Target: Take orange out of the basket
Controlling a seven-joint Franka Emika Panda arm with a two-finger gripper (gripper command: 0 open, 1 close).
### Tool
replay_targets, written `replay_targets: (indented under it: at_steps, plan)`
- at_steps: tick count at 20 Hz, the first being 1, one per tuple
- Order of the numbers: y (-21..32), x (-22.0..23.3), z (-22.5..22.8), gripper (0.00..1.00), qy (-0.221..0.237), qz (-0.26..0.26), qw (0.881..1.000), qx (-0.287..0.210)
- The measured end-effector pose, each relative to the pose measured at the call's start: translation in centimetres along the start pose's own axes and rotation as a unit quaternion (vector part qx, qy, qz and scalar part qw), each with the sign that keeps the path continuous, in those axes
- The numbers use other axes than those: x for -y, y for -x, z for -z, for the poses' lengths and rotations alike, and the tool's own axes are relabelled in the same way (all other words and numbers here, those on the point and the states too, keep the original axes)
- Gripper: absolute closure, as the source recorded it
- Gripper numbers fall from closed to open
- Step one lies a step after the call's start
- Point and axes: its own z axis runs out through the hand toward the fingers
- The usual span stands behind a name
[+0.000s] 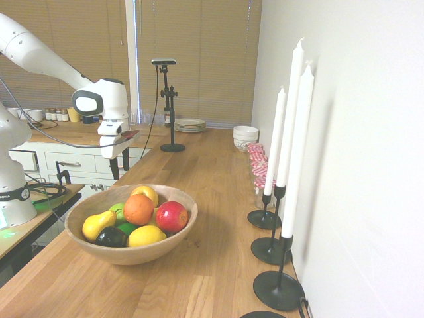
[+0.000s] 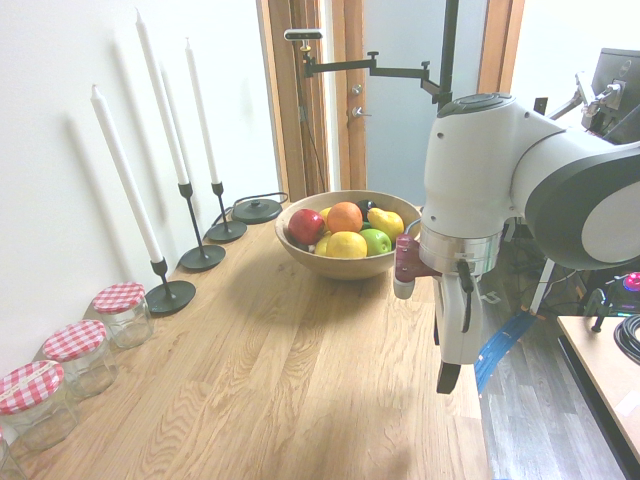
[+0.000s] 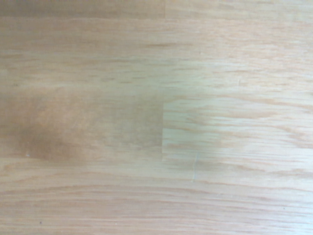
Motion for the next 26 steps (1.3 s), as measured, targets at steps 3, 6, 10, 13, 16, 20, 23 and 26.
replay_targets:
  at_steps: [3,6,10,13,16,20,23,26]
  plan:
    - [-0.1,0.0,0.1,0.00,-0.001,0.000,1.000,-0.001]
    - [-1.2,0.4,1.7,0.00,-0.011,-0.006,1.000,-0.010]
    - [-5.2,0.2,6.4,0.00,-0.027,-0.032,0.999,-0.027]
    - [-9.5,-0.7,9.7,0.00,-0.037,-0.060,0.997,-0.036]
    - [-14.1,-1.7,11.6,0.00,-0.039,-0.093,0.994,-0.041]
    - [-20.8,-4.3,12.7,0.00,-0.039,-0.136,0.989,-0.040]
    - [-25.3,-7.0,12.6,0.00,-0.041,-0.169,0.984,-0.031]
    - [-29.2,-9.4,12.0,0.00,-0.042,-0.199,0.979,-0.022]
